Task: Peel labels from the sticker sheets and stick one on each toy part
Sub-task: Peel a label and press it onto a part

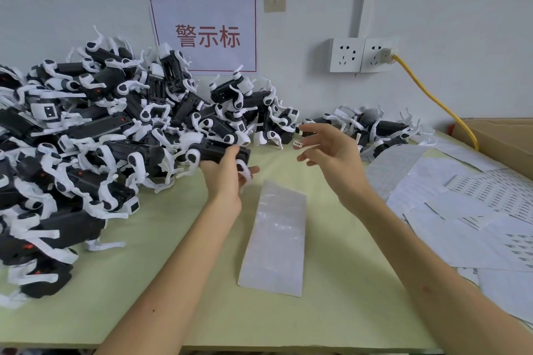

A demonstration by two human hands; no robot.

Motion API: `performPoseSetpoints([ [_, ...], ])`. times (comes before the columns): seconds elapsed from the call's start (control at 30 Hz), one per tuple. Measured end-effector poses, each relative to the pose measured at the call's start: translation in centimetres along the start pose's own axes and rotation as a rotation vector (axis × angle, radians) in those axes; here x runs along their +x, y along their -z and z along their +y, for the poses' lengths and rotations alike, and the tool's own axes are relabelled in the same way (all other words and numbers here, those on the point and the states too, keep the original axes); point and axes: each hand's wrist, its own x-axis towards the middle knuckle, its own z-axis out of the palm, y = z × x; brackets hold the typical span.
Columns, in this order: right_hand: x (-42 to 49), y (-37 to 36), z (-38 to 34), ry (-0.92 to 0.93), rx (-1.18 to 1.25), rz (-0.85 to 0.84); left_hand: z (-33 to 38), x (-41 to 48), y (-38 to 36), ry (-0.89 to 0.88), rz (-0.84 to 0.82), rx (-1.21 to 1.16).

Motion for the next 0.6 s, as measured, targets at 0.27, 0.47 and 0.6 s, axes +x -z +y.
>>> performPoseSetpoints([
  [0.27,-0.3,-0.2,0.2,0.026,-0.048,-0.133,0.9,-0.8,-0.5,-0.157,-0.301,-0.072],
  [0.47,-0.6,-0.5,0.9,0.094,-0.315,-0.160,-0.2,-1.5,-0.9,-0.133,-0.411,0.054],
  [0.6,-0.6,-0.6,1.3,0.112,-0.389,-0.154,-0.2,-1.4,-0.8,-0.106,-0.434,0.080],
])
